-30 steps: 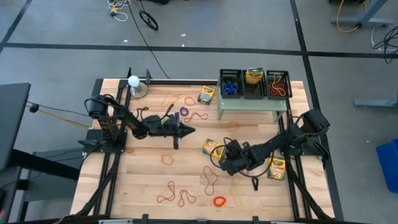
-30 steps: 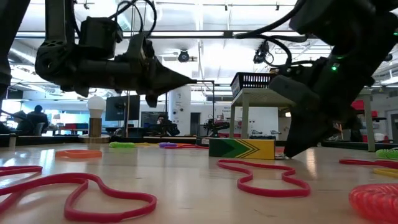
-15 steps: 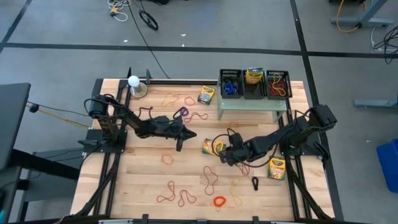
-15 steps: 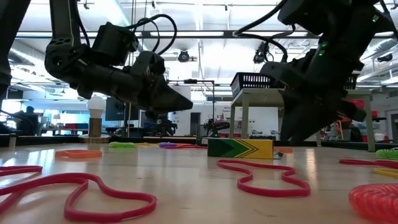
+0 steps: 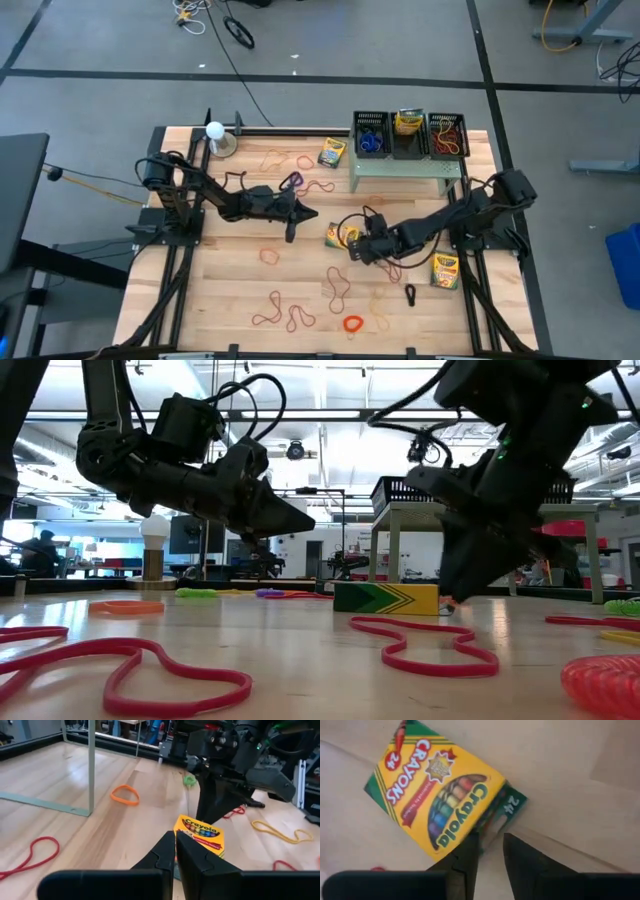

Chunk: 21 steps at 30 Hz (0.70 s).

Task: Pick & Place Office Desk Supplies
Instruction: Put the middle yellow crayon box into the middle black basket on the shelf

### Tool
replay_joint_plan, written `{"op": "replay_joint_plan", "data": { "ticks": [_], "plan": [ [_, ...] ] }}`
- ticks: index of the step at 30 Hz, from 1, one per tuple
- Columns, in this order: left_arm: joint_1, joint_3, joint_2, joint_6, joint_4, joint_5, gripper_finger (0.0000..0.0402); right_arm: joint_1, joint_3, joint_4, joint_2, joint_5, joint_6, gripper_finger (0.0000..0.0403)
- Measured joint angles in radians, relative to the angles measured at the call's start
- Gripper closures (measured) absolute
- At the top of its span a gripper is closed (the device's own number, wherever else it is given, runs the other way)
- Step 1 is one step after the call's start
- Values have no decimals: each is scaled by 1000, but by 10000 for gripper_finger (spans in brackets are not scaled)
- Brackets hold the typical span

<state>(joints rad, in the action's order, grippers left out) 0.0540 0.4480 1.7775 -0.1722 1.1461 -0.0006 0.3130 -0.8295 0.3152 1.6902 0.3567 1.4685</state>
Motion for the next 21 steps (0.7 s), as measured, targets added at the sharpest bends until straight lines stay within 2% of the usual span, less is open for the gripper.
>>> {"op": "replay_joint_plan", "data": {
  "ticks": [5,11,21],
  "plan": [
    [0,0,0,51,0,-2,379,-23,0,-34,28,-43,-14,301],
    [0,0,0,51,-5,0,379,-26,-1,-38,34,-24,-19,289],
    [-2,0,0,41,-6,1,379,-42,-1,-43,43,-15,-52,340]
  ]
}}
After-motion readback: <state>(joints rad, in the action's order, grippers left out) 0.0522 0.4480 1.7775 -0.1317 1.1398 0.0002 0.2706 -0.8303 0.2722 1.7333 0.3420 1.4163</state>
